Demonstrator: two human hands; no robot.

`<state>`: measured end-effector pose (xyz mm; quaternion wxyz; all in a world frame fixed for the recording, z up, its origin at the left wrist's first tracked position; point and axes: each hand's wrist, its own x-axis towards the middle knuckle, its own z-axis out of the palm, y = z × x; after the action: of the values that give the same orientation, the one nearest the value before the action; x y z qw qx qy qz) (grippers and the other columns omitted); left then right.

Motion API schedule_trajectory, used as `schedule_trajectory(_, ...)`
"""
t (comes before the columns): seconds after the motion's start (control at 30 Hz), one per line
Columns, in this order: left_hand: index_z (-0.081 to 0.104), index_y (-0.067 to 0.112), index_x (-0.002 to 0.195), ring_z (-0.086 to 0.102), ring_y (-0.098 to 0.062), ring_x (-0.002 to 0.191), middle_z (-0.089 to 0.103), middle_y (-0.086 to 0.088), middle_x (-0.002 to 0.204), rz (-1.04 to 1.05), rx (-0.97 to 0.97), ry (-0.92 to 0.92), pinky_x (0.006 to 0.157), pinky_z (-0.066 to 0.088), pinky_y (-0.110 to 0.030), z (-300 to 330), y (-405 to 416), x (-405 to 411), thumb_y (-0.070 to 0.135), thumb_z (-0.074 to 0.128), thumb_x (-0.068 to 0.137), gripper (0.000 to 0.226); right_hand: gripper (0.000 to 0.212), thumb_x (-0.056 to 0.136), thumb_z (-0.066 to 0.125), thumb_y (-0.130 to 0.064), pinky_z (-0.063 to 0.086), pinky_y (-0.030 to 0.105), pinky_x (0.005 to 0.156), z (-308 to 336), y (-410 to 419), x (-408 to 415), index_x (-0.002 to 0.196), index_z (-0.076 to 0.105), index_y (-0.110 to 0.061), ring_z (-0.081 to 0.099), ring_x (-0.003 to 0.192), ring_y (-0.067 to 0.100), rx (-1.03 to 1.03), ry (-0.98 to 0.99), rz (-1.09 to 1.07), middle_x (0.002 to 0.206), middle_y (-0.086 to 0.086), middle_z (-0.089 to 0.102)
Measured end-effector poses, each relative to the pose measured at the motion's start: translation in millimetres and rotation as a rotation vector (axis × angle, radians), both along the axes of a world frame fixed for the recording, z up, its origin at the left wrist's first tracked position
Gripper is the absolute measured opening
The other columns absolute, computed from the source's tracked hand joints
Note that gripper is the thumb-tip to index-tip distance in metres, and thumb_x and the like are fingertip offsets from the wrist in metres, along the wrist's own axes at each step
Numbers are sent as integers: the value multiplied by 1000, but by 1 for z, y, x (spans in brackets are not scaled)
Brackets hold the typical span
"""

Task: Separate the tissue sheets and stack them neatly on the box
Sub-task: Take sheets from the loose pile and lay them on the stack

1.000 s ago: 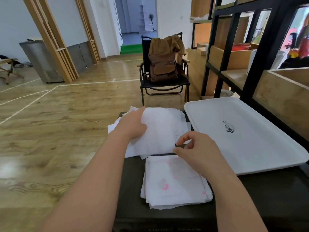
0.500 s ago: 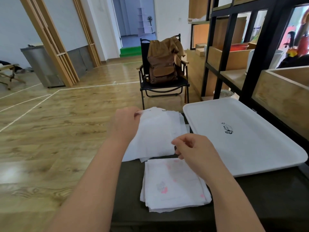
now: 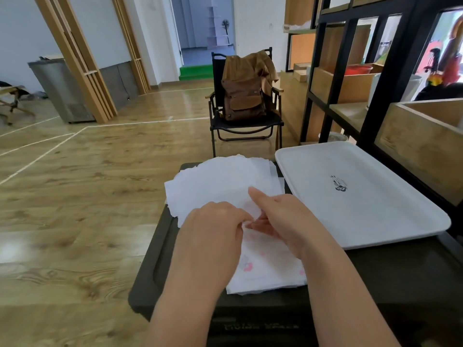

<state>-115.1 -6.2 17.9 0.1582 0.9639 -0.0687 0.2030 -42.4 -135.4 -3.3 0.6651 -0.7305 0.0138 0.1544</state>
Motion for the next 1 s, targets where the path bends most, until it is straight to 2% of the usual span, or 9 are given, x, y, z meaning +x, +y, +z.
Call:
schedule_trajectory(0.1,68,44,114,55,4,105,65,26,111,-8,-76,121,86,39,-12,1,6,-4,28,54,97,28,25,86,68,-26,59,34,73,-4,-3,-1,68,75,-11,64,64,17,-16,-92,-112,67,10,69)
schedule_trajectory(0.2,70,52,94,53,17,94,63,40,92,-16,-280,237,75,38,-1,11,18,-12,56,62,81,15,16,86,67,-27,58,34,64,-4,-7,-2,79,78,-17,64,69,20,67,-105,-150,76,3,74)
schedule_trajectory(0.3,72,42,76,59,11,72,66,31,75,88,-562,176,56,40,-13,6,35,-6,58,62,78,19,12,86,68,-31,56,41,78,0,-10,-2,81,78,-28,67,77,19,173,-116,-157,84,1,76)
schedule_trajectory(0.37,67,36,80,58,5,65,69,21,77,215,-690,116,56,38,-20,-6,42,5,52,61,86,18,12,87,68,-33,55,35,79,3,-11,-4,83,79,-31,70,80,11,225,-139,-151,86,0,77)
schedule_trajectory(0.47,53,43,109,61,5,87,71,18,92,244,-888,249,66,40,-23,-23,42,18,63,55,85,32,15,88,67,-30,55,30,81,6,-13,-5,83,80,-26,72,85,11,299,-139,-139,89,1,77)
schedule_trajectory(0.6,46,49,130,65,-4,103,73,20,96,66,-1134,308,96,46,-32,-33,32,29,70,55,80,55,17,89,65,-26,57,32,84,11,-16,-7,83,80,-20,71,88,14,346,-113,-117,91,3,77)
schedule_trajectory(0.7,53,53,121,68,-8,101,74,12,101,42,-1205,202,94,51,-34,-33,30,32,58,63,85,38,14,86,67,-26,57,31,81,13,-19,-9,85,79,-18,71,84,12,336,-123,-89,91,3,77)
schedule_trajectory(0.8,56,51,117,67,0,99,71,16,110,24,-1146,158,74,49,-14,-32,29,31,46,70,86,34,18,82,68,-28,59,27,75,15,-22,-11,90,79,-17,72,88,16,350,-140,-44,96,5,76)
schedule_trajectory(1.0,61,33,102,69,-2,79,73,11,87,260,-1061,190,74,48,-27,-30,31,25,74,46,81,48,25,71,68,-28,60,28,72,20,-28,-14,93,78,-20,73,93,19,440,-177,32,102,6,76)
